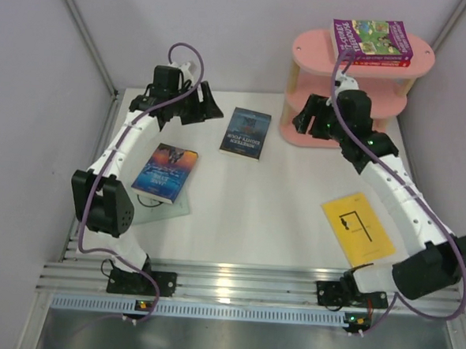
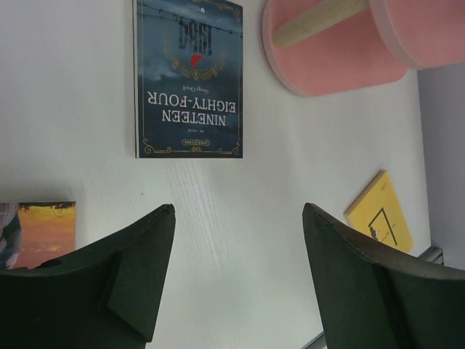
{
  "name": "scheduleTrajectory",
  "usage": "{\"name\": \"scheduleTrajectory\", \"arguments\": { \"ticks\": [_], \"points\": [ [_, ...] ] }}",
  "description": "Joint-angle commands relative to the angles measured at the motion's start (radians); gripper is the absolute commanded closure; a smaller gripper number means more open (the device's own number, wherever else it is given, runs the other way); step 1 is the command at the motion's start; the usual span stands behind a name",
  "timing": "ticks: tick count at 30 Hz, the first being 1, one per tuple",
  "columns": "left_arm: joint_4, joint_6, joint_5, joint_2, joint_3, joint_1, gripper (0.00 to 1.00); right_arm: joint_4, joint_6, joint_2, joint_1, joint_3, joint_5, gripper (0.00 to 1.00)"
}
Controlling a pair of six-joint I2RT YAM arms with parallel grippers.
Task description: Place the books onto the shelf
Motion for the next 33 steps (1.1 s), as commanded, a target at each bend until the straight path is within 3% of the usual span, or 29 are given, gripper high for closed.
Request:
{"name": "scheduleTrajectory", "arguments": {
  "ticks": [1, 2, 3, 8, 9, 16, 24, 33],
  "points": [
    [-0.014, -0.01, 0.037, 0.004, 0.018, -0.001, 0.24, 0.033, 0.009, 0.019, 0.008, 0.05, 0.046, 0.33],
    [-0.009, -0.015, 0.036, 0.003, 0.011, -0.001, 0.24, 0.016, -0.014, 0.05, 0.006, 0.134, 0.066, 0.37],
    [-0.003, -0.016, 0.036, 0.0, -0.005, -0.001, 0.24, -0.02, -0.037, 0.067, 0.006, 0.185, 0.086, 0.48],
    [0.043, -0.033, 0.059, -0.026, -0.066, -0.003, 0.25, -0.076, -0.197, 0.23, 0.006, 0.54, 0.163, 0.82],
    [0.048, -0.033, 0.059, -0.031, -0.081, -0.003, 0.25, -0.103, -0.226, 0.261, 0.006, 0.597, 0.167, 1.0],
    [0.078, -0.042, 0.073, -0.043, -0.143, -0.004, 0.25, -0.122, -0.262, 0.511, -0.017, 0.987, 0.189, 1.0],
    [0.1, -0.039, 0.087, -0.063, -0.204, -0.004, 0.25, 0.009, -0.303, 0.573, -0.017, 1.004, 0.224, 1.0],
    [0.121, -0.046, 0.097, -0.072, -0.253, -0.004, 0.25, 0.018, -0.387, 0.621, -0.014, 0.971, 0.312, 1.0]
  ]
}}
